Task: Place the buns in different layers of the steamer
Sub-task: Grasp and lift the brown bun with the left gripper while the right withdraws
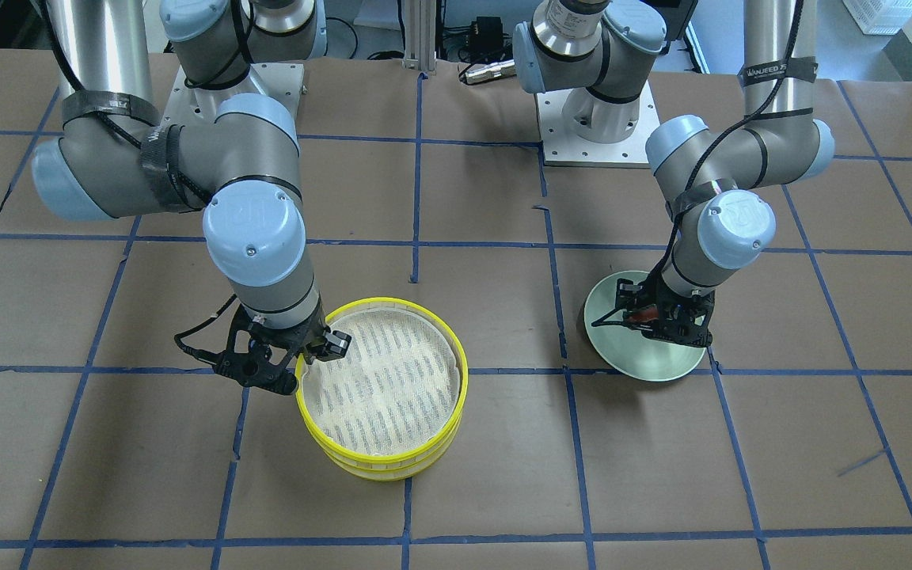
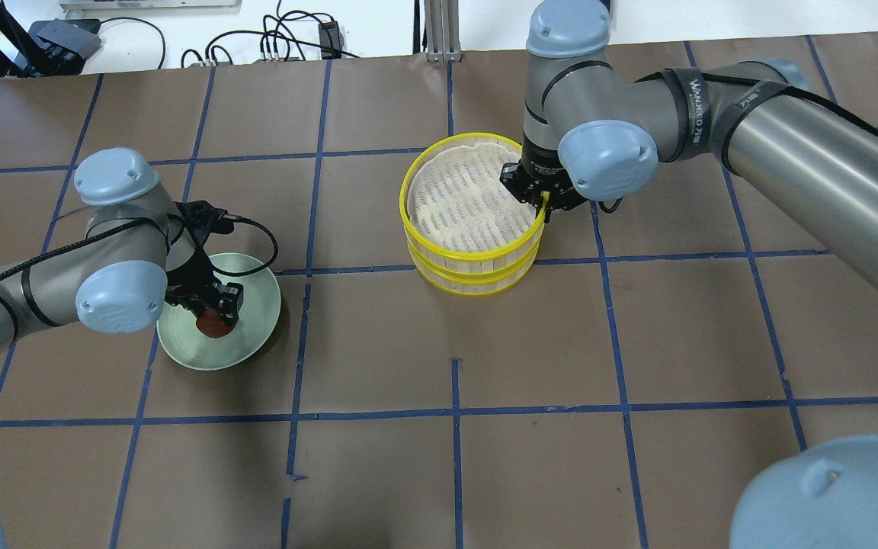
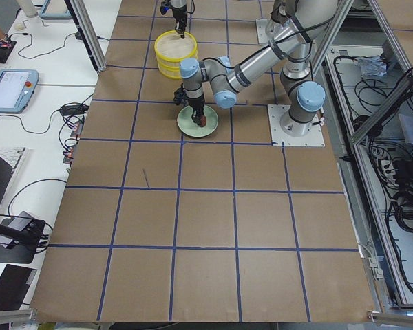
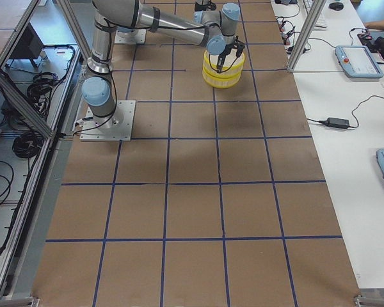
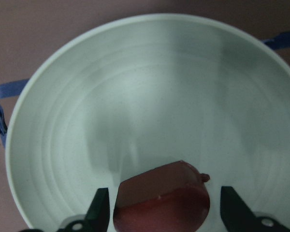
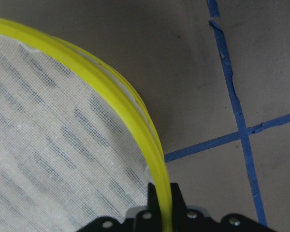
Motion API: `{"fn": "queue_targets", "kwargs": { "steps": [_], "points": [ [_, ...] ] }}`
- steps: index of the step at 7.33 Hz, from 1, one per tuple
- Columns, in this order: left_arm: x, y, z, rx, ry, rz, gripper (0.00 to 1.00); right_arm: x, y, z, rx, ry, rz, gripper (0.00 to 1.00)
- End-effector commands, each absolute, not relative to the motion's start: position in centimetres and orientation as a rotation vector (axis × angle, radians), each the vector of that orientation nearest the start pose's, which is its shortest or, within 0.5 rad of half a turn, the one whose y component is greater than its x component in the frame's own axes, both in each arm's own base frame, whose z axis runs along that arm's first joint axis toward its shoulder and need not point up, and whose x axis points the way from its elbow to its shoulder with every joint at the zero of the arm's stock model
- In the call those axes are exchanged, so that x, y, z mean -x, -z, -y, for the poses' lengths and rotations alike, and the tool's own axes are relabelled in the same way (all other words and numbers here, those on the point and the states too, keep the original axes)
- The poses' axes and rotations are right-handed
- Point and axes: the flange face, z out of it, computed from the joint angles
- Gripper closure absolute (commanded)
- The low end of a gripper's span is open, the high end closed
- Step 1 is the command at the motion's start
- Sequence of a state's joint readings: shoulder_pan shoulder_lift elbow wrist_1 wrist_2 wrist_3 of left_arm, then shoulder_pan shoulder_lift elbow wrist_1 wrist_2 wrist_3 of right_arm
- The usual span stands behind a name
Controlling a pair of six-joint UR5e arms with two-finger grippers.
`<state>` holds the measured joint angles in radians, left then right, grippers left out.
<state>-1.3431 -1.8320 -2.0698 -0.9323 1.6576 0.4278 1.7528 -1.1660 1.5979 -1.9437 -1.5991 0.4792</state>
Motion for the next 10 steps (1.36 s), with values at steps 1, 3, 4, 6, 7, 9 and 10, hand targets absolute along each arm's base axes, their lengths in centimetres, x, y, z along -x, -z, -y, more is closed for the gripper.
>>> {"fn": "queue_targets", "kwargs": {
  "steps": [1, 3, 4, 6, 7, 9, 10],
  "points": [
    [2.0, -23.9, 51.6, -0.313, -0.071, -3.048, 0.98, -23.9, -27.7, 58.0, -0.469, -0.097, -3.155, 0.85],
    [1.9, -29.1, 52.8, -0.269, -0.065, -3.057, 0.98, -23.8, -27.4, 58.0, -0.458, -0.101, -3.17, 0.0],
    [2.0, -30.8, 53.6, -0.195, -0.093, -3.082, 0.98, -23.8, -27.5, 58.1, -0.426, -0.101, -3.166, 0.0],
    [6.5, -34.2, 54.9, -0.134, -0.019, -3.114, 0.98, -20.3, -31.9, 60.2, -0.322, -0.031, -3.166, 0.0],
    [11.9, -35.7, 54.9, -0.048, 0.017, -3.116, 0.98, -16.4, -38.0, 58.5, -0.243, -0.121, -3.17, 0.0],
    [18.0, -37.2, 55.2, -0.007, 0.075, -3.138, 0.97, -12.5, -48.6, 52.7, -0.202, -0.175, -3.172, 0.0],
    [20.2, -37.6, 55.3, 0.105, 0.084, -3.259, 0.96, -13.1, -52.7, 50.8, -0.178, -0.16, -3.175, 0.0]
  ]
}}
